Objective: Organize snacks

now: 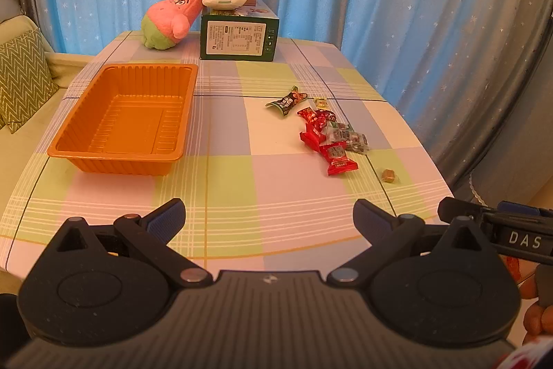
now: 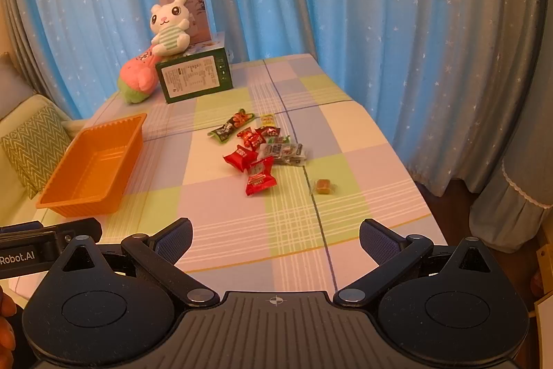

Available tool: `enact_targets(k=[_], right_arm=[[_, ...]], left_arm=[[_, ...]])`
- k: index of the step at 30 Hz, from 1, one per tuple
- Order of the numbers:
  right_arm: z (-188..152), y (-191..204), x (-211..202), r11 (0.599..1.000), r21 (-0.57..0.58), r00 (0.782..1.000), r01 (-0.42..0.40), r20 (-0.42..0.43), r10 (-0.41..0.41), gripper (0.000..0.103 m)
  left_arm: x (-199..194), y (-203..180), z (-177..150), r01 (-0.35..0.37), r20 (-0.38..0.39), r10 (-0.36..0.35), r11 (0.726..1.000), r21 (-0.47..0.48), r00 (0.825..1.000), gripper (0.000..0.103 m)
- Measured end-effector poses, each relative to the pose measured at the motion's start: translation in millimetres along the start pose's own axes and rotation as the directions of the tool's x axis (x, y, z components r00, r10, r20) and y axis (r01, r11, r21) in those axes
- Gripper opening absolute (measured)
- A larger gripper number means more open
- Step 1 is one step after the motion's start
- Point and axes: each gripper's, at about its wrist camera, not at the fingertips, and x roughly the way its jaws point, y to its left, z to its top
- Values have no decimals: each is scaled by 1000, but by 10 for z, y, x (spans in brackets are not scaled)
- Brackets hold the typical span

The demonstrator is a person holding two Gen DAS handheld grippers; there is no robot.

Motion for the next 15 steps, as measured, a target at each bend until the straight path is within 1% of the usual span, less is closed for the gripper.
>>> enact_targets(k=[15], right_arm=[[1, -11, -18, 1000, 1, 1000, 0, 1, 0, 102]], left_arm=[[-18, -4, -2, 6, 0, -6, 1000, -5, 1000, 102]])
